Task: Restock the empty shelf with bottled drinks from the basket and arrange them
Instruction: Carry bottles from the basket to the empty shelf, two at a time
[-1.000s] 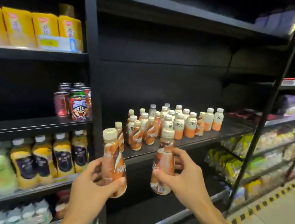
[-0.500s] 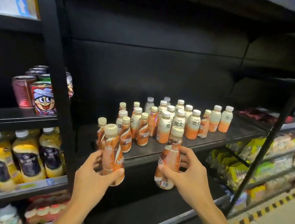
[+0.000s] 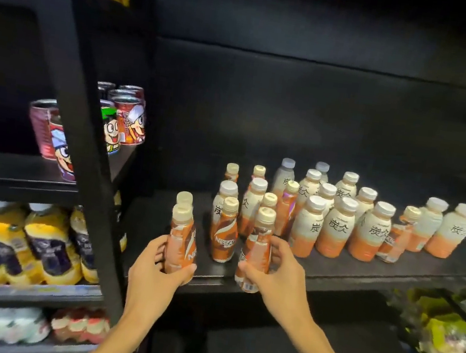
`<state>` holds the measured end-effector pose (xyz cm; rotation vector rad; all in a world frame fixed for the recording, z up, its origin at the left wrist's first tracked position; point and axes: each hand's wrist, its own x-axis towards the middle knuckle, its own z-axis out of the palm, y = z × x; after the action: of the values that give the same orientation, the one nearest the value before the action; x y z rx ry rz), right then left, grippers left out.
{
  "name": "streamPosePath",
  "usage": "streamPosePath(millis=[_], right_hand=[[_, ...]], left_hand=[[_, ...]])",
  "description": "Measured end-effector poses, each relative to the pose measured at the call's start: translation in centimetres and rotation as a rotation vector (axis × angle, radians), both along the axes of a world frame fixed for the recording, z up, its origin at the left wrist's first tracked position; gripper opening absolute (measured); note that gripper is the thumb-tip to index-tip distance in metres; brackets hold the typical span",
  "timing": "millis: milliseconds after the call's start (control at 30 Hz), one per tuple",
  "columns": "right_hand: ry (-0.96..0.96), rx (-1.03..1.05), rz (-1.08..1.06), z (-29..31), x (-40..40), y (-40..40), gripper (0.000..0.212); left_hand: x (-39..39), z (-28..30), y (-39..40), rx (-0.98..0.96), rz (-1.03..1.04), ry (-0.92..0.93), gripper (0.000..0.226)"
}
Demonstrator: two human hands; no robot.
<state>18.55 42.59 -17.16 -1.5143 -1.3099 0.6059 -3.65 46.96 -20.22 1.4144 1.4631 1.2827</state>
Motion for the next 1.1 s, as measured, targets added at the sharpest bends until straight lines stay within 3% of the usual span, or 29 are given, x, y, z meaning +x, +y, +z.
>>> streamPosePath(millis=[233,933,1100], right_hand=[[0.037,-0.020,0.096,-2.8,-0.2,5.3,0.064],[0.008,-0.036,0.161,-5.6,-1.9,10.9,0.073],[-0.025,-0.065,0.145,-5.3,-2.1,11.9,0.066]], left_hand=[[1.4,-1.7,2.1,-0.065,0.120,0.018,0.086],[1.5,-3.1,6.3,-0.068,0.119,0.103,0.079],[1.1,-3.0,7.7,-0.087,0.120,0.130,0.081]])
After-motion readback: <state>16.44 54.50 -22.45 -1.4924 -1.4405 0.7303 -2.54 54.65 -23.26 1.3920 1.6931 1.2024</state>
